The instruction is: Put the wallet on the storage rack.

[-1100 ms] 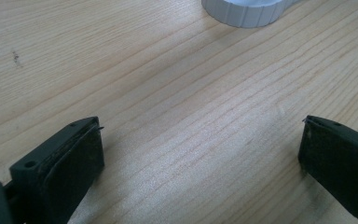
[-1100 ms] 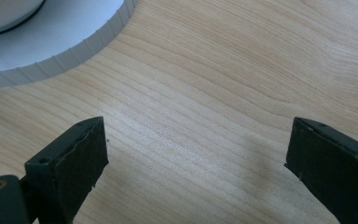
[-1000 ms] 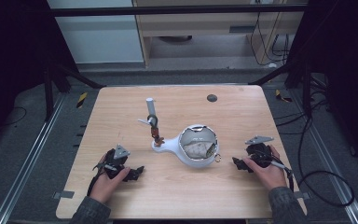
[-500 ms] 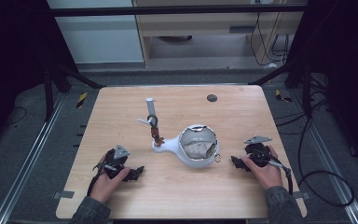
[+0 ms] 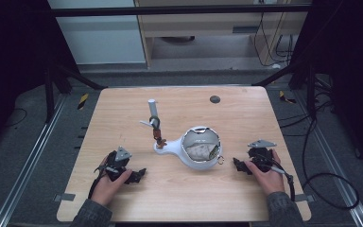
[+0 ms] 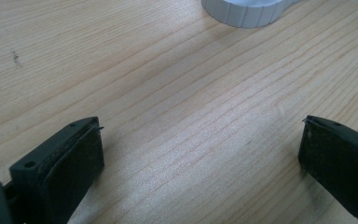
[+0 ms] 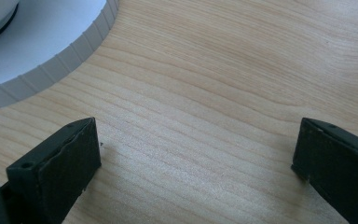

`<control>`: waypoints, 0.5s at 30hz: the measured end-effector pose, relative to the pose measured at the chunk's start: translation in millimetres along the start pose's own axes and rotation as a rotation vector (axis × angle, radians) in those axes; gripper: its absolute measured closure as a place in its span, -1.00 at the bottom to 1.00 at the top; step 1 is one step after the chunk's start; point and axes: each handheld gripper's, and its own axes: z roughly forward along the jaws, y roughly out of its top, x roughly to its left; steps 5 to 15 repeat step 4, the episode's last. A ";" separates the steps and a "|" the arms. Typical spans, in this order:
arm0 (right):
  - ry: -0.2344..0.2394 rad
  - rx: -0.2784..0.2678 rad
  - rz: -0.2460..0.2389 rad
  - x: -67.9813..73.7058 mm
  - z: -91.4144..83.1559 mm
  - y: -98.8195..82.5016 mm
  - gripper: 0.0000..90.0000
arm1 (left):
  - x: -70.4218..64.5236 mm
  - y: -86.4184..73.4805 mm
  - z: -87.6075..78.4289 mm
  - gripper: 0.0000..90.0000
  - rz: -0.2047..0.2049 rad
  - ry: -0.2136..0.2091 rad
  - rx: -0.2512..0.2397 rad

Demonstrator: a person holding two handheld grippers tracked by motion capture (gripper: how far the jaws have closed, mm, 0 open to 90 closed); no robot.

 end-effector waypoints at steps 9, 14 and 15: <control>-0.003 0.000 0.003 0.3 -0.1 -0.1 -0.99 | 0.4 0.7 0.6 -1.00 0.003 -0.002 -0.001; -0.003 0.000 0.003 0.3 -0.1 -0.1 -0.99 | 0.4 0.7 0.6 -1.00 0.003 -0.002 -0.001; -0.003 0.000 0.003 0.3 -0.1 -0.1 -0.99 | 0.4 0.7 0.6 -1.00 0.003 -0.002 -0.001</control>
